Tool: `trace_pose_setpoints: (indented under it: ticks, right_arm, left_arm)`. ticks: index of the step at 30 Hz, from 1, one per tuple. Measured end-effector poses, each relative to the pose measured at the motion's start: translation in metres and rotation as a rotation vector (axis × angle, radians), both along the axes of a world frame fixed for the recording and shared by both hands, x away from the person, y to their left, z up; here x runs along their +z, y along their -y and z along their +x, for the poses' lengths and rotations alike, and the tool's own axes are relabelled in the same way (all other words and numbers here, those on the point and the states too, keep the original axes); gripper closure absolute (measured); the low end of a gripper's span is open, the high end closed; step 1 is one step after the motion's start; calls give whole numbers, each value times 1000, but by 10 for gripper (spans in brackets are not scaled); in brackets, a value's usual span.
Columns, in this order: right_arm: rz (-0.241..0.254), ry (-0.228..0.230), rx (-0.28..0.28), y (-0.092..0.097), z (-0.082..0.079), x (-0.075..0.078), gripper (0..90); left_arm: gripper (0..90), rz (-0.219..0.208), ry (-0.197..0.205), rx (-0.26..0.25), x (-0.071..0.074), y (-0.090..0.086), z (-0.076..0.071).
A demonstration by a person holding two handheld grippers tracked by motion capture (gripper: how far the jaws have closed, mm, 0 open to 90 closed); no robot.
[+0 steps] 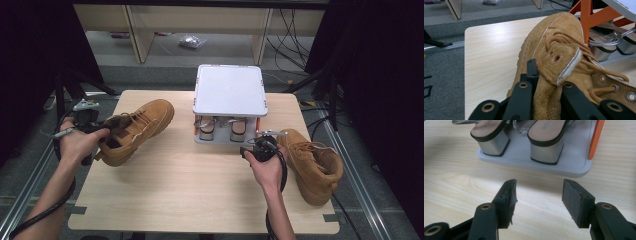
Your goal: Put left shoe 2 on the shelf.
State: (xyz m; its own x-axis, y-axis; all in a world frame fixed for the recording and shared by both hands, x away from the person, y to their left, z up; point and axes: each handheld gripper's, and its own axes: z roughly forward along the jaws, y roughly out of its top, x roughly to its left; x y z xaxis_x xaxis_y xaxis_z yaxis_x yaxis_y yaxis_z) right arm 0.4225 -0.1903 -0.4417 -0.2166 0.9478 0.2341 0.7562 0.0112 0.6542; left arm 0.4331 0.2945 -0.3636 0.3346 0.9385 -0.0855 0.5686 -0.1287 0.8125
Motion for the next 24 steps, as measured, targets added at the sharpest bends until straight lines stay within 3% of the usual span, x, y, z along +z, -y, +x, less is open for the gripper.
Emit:
trace_pose_setpoints:
  ticks: [2,4,7,9,11,12,14,21,22,23,24]
  right_arm:
    - [4,-2,4,1,0,1,459]
    - [-18,33,25,4,2,-1,460]
    - [5,2,8,3,0,1,459]
    - [-14,26,14,4,2,-1,459]
    - [8,9,25,3,-1,1,460]
    - [-29,30,49,6,-1,0,460]
    - [3,16,23,3,-2,0,459]
    - [-27,37,35,3,-1,-1,460]
    - [-21,28,36,3,-1,0,459]
    - [17,-2,12,-1,-2,1,459]
    - [13,-2,12,0,-3,1,459]
  left_arm:
    - [850,3,1,2,1,3,2]
    - [850,-1,7,-1,2,5,5]
    - [851,-3,9,0,4,9,9]
    - [851,-16,15,6,6,12,11]
    - [851,-22,19,1,9,13,13]
    - [851,-28,23,4,10,15,13]
    - [851,-22,24,2,13,16,15]
    - [851,-57,44,15,23,19,22]
    - [851,-62,47,18,24,19,23]
    - [851,-70,50,24,25,19,24]
    - [851,-74,54,22,27,19,25]
